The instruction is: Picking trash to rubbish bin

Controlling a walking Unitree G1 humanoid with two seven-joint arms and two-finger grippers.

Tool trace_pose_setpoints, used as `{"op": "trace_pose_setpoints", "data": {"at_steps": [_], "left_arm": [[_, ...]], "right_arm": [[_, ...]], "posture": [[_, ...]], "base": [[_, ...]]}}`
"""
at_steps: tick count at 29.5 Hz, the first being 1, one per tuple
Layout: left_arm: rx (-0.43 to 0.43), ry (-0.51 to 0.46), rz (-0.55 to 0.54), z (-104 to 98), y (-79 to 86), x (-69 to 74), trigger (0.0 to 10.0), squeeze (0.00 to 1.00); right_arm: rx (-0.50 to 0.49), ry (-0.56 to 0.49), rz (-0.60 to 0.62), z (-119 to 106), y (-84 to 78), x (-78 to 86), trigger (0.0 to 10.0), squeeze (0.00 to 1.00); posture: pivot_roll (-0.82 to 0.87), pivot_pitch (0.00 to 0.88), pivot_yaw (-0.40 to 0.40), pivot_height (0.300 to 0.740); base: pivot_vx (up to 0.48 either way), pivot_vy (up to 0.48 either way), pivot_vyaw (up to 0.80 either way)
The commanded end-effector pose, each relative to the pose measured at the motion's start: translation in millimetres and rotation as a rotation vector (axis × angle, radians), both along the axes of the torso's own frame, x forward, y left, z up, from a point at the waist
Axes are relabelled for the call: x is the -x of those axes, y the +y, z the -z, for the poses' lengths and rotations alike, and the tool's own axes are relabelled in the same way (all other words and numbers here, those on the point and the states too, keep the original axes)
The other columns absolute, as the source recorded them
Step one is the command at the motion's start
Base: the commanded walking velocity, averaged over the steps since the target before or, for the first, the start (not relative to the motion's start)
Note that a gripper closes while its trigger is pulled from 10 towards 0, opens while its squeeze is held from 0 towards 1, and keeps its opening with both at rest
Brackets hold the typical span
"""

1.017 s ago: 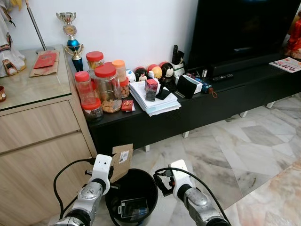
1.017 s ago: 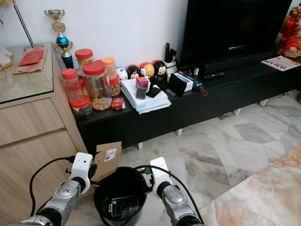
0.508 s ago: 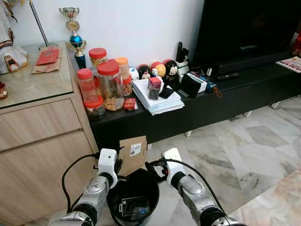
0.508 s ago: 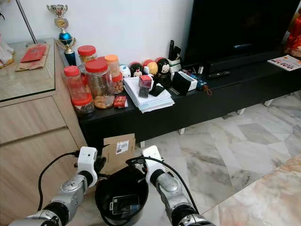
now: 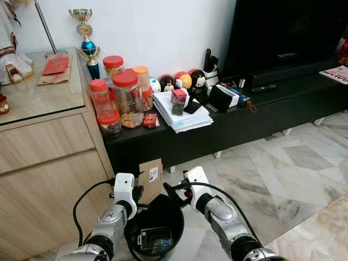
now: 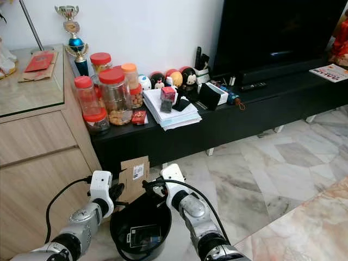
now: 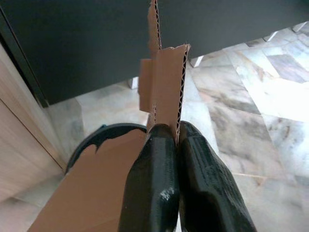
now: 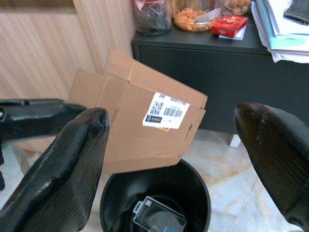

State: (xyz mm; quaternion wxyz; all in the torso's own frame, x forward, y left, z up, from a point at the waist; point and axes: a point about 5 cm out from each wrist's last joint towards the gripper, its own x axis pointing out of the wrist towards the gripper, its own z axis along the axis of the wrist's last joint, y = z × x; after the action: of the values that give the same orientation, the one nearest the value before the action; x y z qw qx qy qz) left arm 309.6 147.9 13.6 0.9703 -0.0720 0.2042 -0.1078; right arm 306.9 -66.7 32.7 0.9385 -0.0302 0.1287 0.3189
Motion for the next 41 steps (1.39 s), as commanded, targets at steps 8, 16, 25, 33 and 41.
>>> {"op": "trace_pose_setpoints", "data": {"at_steps": [8,16,25,33,41], "left_arm": [[0.076,0.018,-0.014,-0.6,-2.5,-1.3,10.0,0.73],[0.1,0.027,-0.008,1.0,-3.9,0.3,10.0,1.0],[0.062,0.031,-0.018,3.1,0.3,2.1,10.0,0.0],[-0.082,0.077,-0.072,17.1,24.7,16.7,10.0,0.0],[-0.143,0.162,-0.184,39.8,56.4,48.0,10.0,0.0]], "right_arm": [[0.0,-0.023,-0.017,-2.7,1.3,-0.1,10.0,0.0],[0.008,-0.019,-0.026,-0.8,1.5,1.8,10.0,0.0],[0.018,-0.015,-0.033,0.6,2.2,2.8,10.0,0.0],[0.056,0.03,-0.028,12.4,-0.8,10.4,10.0,0.0],[0.117,0.102,-0.046,32.8,-4.2,27.7,10.0,0.0]], "posture": [[-0.04,0.0,-0.032,0.74],[-0.04,0.0,-0.033,0.74],[-0.03,0.0,-0.033,0.74],[-0.02,0.0,-0.026,0.74],[-0.01,0.0,-0.024,0.74]], "base": [[0.0,0.0,0.0],[0.0,0.0,0.0],[0.0,0.0,0.0],[0.0,0.0,0.0],[0.0,0.0,0.0]]}}
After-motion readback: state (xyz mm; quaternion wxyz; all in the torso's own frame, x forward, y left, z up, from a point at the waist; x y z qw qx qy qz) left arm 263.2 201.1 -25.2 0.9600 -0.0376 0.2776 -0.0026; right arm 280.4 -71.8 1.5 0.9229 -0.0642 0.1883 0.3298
